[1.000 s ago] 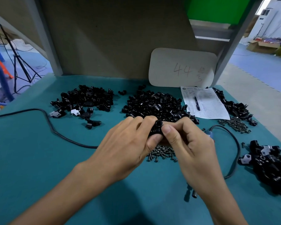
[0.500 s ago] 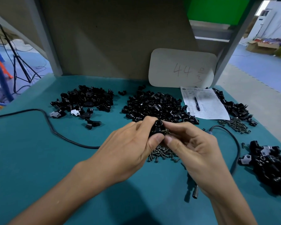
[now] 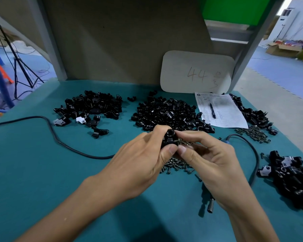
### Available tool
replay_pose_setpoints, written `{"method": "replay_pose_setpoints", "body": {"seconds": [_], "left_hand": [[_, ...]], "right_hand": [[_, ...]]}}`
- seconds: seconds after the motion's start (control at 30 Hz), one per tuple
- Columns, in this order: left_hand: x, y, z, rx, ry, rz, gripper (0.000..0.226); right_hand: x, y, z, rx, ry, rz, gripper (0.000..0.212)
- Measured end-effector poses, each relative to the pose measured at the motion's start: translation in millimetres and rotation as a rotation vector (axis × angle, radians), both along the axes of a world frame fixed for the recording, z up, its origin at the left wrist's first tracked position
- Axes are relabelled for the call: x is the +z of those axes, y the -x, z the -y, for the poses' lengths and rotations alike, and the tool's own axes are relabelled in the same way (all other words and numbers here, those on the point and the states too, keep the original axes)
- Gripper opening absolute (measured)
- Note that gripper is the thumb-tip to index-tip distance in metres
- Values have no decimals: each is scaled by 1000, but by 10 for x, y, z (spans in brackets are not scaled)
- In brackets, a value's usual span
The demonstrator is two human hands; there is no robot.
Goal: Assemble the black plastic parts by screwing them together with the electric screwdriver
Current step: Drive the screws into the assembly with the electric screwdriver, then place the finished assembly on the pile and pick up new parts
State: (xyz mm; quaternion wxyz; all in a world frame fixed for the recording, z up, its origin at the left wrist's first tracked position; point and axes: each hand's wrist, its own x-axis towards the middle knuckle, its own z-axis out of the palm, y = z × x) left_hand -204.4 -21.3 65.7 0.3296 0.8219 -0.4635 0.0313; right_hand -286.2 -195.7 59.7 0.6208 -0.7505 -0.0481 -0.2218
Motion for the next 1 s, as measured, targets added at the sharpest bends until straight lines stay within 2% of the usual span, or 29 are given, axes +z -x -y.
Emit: {"method": "replay_pose_setpoints", "body": {"seconds": [0.2, 0.3, 0.37, 0.4, 0.47, 0.53, 0.6, 0.63, 0.7, 0.8, 0.9, 1.0], "left_hand": [[-45, -22, 10, 2, 5, -4, 37], [-101, -51, 32, 8, -10, -23, 35], [-153, -94, 30, 33, -27, -38, 35], [-183, -124, 22, 49, -39, -43, 36], [-247, -182, -1, 74, -64, -48, 39], [-296, -220, -4, 85, -83, -42, 43], [-324, -233, 17, 86, -88, -26, 45], [-333, -236, 26, 84, -88, -19, 46], [-344, -241, 34, 78, -90, -16, 48], [-345, -247, 22, 84, -81, -9, 49], [-328, -222, 49, 85, -96, 9, 48], [-281, -168, 106, 79, -101, 47, 49]], "right_hand": [[-27, 21, -22, -9, -45, -39, 29], [-27, 28, 62, 30, -60, -86, 19], [-95, 13, 281, -177, 37, -133, 12], [-160, -10, 446, -373, 140, -201, 13], [-340, -50, 789, -681, 419, -464, 29], [-574, -79, 1020, -698, 613, -823, 61], [-786, -102, 1137, -643, 627, -1014, 75], [-861, -111, 1179, -649, 572, -1037, 73], [-930, -111, 1231, -675, 392, -988, 53], [-830, -77, 1239, -677, -107, -753, 23], [-603, -50, 1122, -615, -723, -475, 27], [-301, -78, 979, -598, -1007, -117, 46]]}}
